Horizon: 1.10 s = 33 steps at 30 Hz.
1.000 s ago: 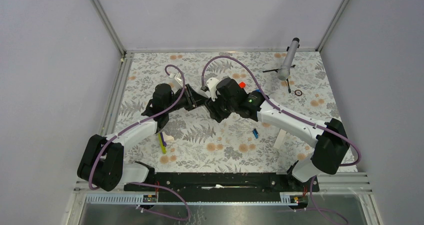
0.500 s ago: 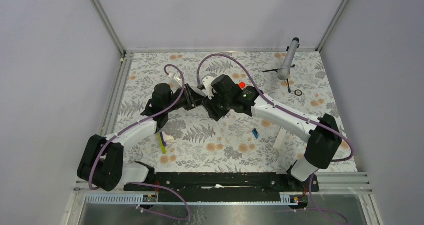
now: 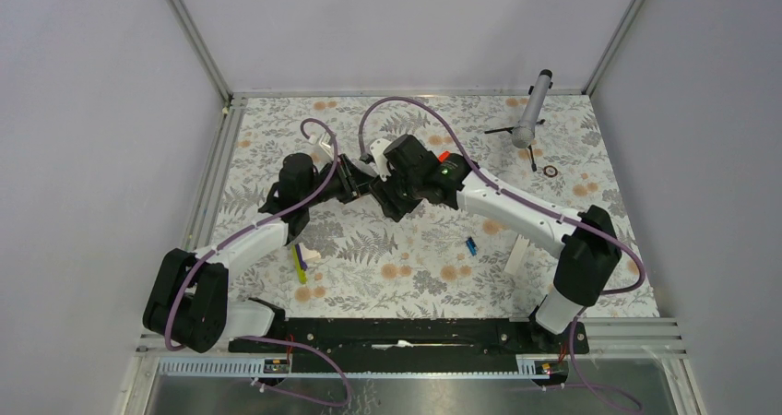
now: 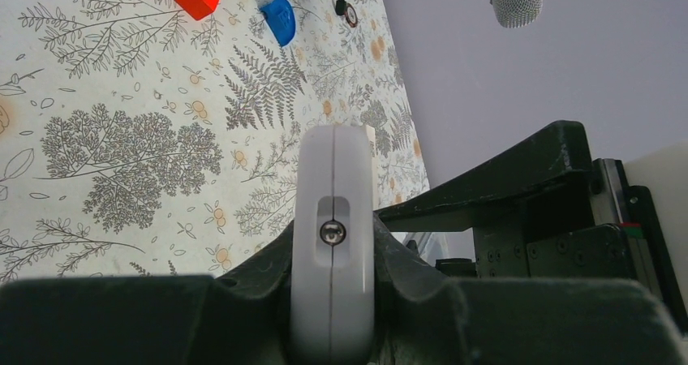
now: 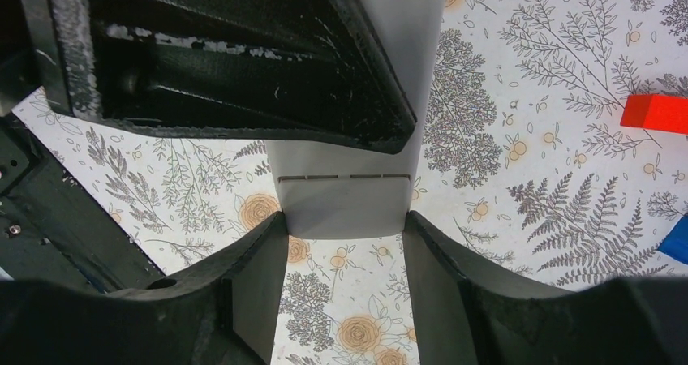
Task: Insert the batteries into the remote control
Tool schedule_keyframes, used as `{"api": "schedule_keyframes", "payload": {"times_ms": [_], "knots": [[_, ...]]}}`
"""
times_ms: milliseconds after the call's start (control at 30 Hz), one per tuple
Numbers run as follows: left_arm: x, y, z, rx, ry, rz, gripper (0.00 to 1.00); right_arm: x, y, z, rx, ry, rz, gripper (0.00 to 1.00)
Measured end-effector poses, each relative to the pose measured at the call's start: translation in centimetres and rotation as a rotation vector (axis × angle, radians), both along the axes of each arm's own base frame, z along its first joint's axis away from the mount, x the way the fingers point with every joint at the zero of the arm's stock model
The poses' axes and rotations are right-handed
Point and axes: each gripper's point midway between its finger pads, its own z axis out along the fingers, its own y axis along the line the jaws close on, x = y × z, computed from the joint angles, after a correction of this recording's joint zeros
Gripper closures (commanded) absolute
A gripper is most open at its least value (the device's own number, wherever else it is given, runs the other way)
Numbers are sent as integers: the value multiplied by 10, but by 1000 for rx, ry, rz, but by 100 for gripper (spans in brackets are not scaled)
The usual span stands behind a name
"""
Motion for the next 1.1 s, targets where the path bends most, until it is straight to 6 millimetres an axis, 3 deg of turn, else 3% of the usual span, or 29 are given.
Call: {"api": "schedule_keyframes", "payload": {"times_ms": [767, 933, 1100], "knots": [[-3, -1, 8, -175, 208, -47, 100, -1, 8, 11, -89, 107, 14, 33], [-12, -6, 31, -265, 218, -120, 100, 3, 16, 6, -78, 107, 20, 25], [-12, -4, 35, -292, 250, -131, 100, 3, 22, 6, -71, 119, 31, 19]]}}
